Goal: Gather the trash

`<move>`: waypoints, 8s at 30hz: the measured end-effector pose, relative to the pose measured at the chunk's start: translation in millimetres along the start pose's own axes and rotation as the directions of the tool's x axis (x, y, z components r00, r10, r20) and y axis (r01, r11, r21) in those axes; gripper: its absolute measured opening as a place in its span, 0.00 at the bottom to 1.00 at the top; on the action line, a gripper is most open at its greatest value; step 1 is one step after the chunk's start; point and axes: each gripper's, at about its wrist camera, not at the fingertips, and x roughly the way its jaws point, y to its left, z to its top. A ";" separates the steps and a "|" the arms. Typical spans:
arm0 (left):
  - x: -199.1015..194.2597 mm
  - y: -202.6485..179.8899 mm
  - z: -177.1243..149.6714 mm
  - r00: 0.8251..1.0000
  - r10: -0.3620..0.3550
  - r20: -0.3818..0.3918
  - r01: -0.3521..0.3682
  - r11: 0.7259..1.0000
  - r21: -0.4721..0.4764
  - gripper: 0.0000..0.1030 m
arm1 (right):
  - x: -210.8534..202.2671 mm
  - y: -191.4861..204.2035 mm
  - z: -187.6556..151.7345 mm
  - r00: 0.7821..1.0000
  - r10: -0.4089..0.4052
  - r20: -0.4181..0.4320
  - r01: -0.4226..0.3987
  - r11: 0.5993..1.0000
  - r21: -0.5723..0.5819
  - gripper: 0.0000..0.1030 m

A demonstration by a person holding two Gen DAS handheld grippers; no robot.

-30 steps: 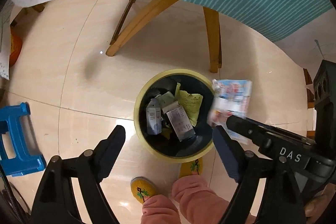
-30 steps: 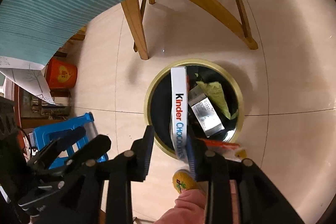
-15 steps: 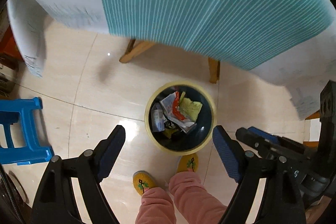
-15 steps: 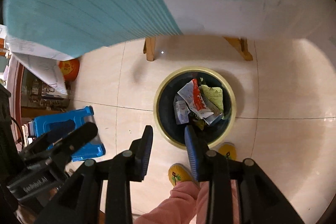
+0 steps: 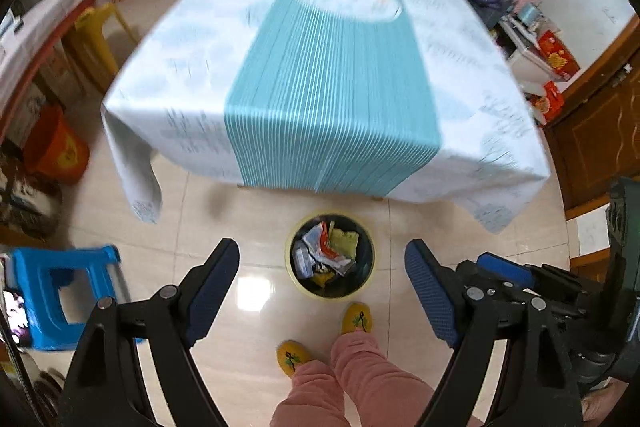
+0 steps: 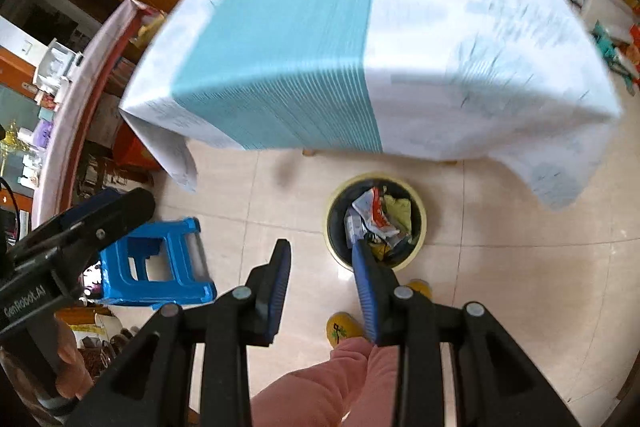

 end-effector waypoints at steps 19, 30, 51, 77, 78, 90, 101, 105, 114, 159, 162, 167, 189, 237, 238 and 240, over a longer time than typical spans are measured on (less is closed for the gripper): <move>-112.1 -17.7 89.2 0.969 0.057 0.239 -0.075 0.995 0.069 0.81 | -137.2 28.5 64.9 0.953 0.005 0.302 -0.008 1.000 0.007 0.31; -63.8 -28.6 187.6 0.968 0.090 0.234 -0.100 0.995 0.030 0.81 | -138.9 18.6 176.7 0.944 0.049 0.327 -0.023 0.996 -0.080 0.31; 137.6 -60.1 438.6 0.978 0.194 0.081 -0.177 0.968 -0.180 0.81 | -5.9 -70.3 507.6 0.984 0.157 0.080 -0.142 0.976 -0.165 0.31; 243.1 -5.6 491.0 0.986 0.131 -0.104 -0.159 0.928 -0.338 0.81 | 153.0 -100.2 647.1 0.977 0.206 -0.051 -0.200 0.975 0.100 0.66; 242.5 -3.6 490.5 0.986 0.131 -0.103 -0.159 0.925 -0.344 0.81 | 158.7 -100.9 649.0 0.976 0.208 -0.059 -0.200 0.974 0.110 0.66; 215.5 23.2 457.8 0.985 0.149 -0.086 -0.171 0.895 -0.411 0.81 | 155.8 -82.3 614.0 0.963 0.254 -0.089 -0.254 0.967 0.003 0.37; 164.7 13.9 389.1 0.988 0.144 -0.063 -0.157 0.907 -0.390 0.81 | 94.1 -55.6 524.5 0.957 0.276 -0.090 -0.285 0.950 -0.124 0.24; 142.7 8.0 356.1 0.990 0.130 -0.052 -0.140 0.923 -0.358 0.81 | 68.1 -46.4 480.4 0.954 0.285 -0.092 -0.296 0.943 -0.149 0.24; 81.9 13.3 276.2 0.997 0.076 0.006 -0.071 0.956 -0.286 0.81 | 4.3 -21.3 380.5 0.964 0.264 -0.023 -0.264 0.950 -0.167 0.24; 226.0 77.9 -32.8 0.997 0.004 -0.076 -0.020 0.976 -0.217 0.86 | 177.1 -38.3 11.5 0.992 -0.121 0.039 0.117 0.990 0.084 0.24; 256.3 74.8 -45.0 0.995 -0.003 -0.104 -0.021 0.975 -0.222 0.86 | 206.7 -58.4 4.0 0.993 -0.119 0.025 0.116 0.987 0.108 0.24; 292.6 59.3 -58.6 0.989 0.004 -0.146 -0.032 0.980 -0.195 0.86 | 249.4 -94.1 -4.7 0.993 -0.116 0.000 0.114 0.979 0.168 0.25; 326.1 16.3 -56.9 0.984 0.039 -0.176 -0.053 0.996 -0.074 0.86 | 274.6 -117.3 -14.3 1.000 -0.015 -0.008 0.016 0.975 0.223 0.57; -10.6 -46.1 104.9 0.992 0.061 0.110 -0.071 0.994 0.087 0.86 | -83.9 11.3 103.7 0.966 -0.107 0.236 0.086 0.992 0.095 0.57; -13.0 -47.7 105.5 0.992 0.061 0.113 -0.071 0.994 0.087 0.86 | -88.5 13.1 104.9 0.964 -0.108 0.242 0.087 0.992 0.095 0.57; -17.2 -48.9 107.9 0.991 0.062 0.117 -0.073 0.993 0.089 0.86 | -95.5 17.2 107.2 0.959 -0.115 0.258 0.094 0.991 0.094 0.57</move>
